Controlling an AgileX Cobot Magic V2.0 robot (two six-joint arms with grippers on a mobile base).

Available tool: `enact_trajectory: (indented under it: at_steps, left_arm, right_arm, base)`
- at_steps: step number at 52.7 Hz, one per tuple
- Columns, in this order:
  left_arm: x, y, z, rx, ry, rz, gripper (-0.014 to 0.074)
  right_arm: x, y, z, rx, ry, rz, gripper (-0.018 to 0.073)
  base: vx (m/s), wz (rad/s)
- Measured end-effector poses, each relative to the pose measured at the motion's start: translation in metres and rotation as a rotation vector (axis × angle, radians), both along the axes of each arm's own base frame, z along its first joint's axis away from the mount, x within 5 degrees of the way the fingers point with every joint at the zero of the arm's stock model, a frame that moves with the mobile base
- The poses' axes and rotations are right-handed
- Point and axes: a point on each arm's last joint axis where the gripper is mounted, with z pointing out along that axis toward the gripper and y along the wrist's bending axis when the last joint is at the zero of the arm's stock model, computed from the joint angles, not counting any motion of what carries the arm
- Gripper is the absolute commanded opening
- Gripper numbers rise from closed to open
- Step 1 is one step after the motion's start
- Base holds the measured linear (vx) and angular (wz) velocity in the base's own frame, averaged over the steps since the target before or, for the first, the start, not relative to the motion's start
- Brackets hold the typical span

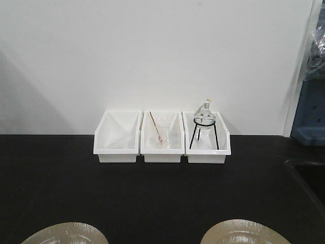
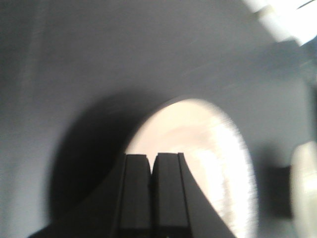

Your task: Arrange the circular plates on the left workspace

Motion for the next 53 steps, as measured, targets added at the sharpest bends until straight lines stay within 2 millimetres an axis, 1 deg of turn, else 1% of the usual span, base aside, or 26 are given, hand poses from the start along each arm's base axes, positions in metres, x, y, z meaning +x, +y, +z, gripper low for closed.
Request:
enact_trajectory:
  at_steps: [7, 12, 15, 16, 17, 24, 29, 32, 41, 53]
  left_arm:
    - [-0.001, 0.002, -0.013, 0.027, 0.047, -0.031, 0.0071]
    - [0.0, 0.002, -0.02, 0.004, 0.07, -0.046, 0.015]
    - [0.0, 0.001, -0.023, -0.013, 0.082, -0.058, 0.0218]
    - [0.0, 0.001, -0.025, -0.019, 0.086, -0.061, 0.0248]
    - [0.0, 0.001, -0.026, -0.024, 0.091, -0.064, 0.0299]
    - [0.002, -0.006, -0.032, -0.037, 0.109, -0.092, 0.0486]
    - [0.006, -0.015, -0.035, -0.026, 0.115, -0.124, 0.0569]
    - [0.007, -0.022, -0.035, -0.018, 0.116, -0.154, 0.0587]
    - [0.011, -0.038, -0.036, 0.005, 0.094, -0.244, 0.0587]
    - [0.012, -0.046, -0.036, 0.012, 0.084, -0.287, 0.0587]
  right_arm:
    - [0.0, 0.0, 0.0, -0.003, 0.0, 0.001, 0.0001]
    - [0.0, 0.0, 0.0, -0.004, 0.0, 0.001, 0.0001]
    - [0.0, 0.0, 0.0, -0.004, 0.0, 0.001, 0.0001]
    - [0.0, 0.0, 0.0, -0.004, 0.0, 0.001, 0.0001]
    - [0.0, 0.0, 0.0, -0.004, 0.0, 0.001, 0.0001]
    - [0.0, 0.0, 0.0, -0.004, 0.001, 0.001, 0.0001]
    - [0.0, 0.0, 0.0, -0.004, 0.004, 0.001, 0.0001]
    - [0.0, 0.0, -0.001, -0.004, 0.007, 0.001, 0.0001]
    - [-0.001, 0.0, -0.002, -0.004, 0.023, 0.001, 0.0001]
    - [-0.001, 0.0, -0.002, -0.004, 0.027, 0.001, 0.0001]
  base:
    - [0.0, 0.0]
    - [0.0, 0.0]
    - [0.0, 0.0]
    - [0.0, 0.0]
    - [0.0, 0.0]
    - [0.0, 0.0]
    - [0.0, 0.0]
    - [0.0, 0.0]
    - [0.0, 0.0]
    - [0.0, 0.0]
